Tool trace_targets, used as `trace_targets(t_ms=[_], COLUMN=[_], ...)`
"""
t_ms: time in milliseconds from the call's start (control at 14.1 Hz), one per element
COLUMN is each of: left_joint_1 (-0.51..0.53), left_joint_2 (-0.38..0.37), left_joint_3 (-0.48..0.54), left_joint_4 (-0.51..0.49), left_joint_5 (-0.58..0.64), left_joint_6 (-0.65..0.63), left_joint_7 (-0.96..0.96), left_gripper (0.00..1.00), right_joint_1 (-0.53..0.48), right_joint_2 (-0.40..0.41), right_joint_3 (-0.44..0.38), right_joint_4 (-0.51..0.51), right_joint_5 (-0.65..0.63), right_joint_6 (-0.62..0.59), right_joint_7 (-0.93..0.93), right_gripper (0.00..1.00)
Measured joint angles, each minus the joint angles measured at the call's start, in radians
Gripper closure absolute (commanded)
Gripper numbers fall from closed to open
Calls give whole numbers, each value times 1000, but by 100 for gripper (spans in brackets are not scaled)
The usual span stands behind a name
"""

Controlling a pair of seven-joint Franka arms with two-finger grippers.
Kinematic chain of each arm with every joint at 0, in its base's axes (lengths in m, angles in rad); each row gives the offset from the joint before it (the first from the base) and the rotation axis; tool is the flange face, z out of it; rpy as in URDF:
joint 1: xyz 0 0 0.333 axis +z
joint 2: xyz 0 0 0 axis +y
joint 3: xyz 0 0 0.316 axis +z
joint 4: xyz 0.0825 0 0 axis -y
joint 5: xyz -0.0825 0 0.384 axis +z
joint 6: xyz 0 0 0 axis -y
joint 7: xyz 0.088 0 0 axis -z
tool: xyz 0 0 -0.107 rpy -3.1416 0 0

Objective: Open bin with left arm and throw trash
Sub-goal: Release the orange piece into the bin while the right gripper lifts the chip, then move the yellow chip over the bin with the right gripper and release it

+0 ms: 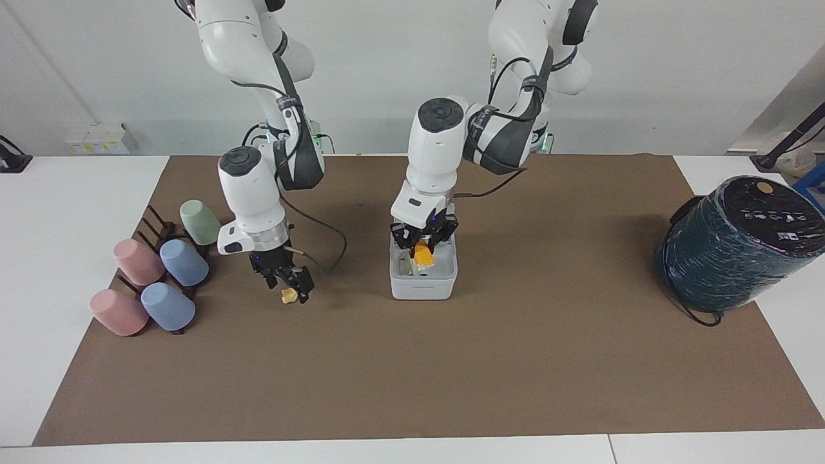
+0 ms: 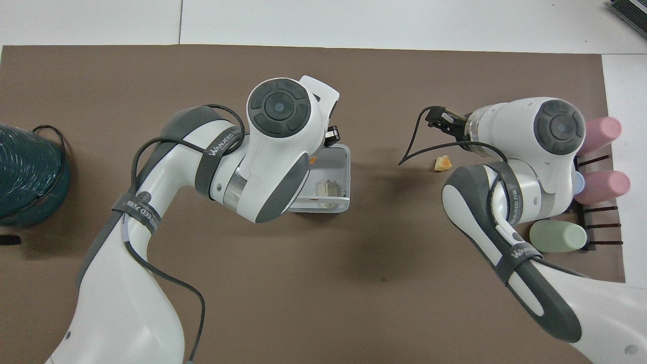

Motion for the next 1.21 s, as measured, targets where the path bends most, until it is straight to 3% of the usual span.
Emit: trace_targets(t_ms=[213,355,426,497,569,782,995,1208], left_joint_1=[0,4,10,18,42,180,327,445], left_joint_2=[-6,-23,-35,-45,-52,-70,-109,-176], left_joint_3=[4,9,15,24,29,31,36,38], left_joint_4=[0,2,6,14,33,122,167,172], left_joint_5=[0,0,0,0,1,1,1,2], left_joint_6=[-45,-71,-99,-130,-167,-314,-373,-422], left_joint_7=[1,3,14,35,67,253,439,629], left_gripper=[0,0,0,0,0,0,0,0], right_joint_1=[-11,-19,-22,-25,-26,-18,23,53], right_joint_2=[2,2,3,5,7,8,-3,-30], right_joint_3=[0,0,0,0,0,8,18,29], right_joint_4=[-60,-79,-84,-89,-93,-96,-34,57], right_joint_5=[0,-1,-1,-1,-1,-1,-5,24], right_joint_6=[94,115,116,116,116,121,134,30], right_joint_7=[-123,-195,-238,-269,-288,-300,-374,-337], right_gripper=[0,24,50,83,100,100,100,100])
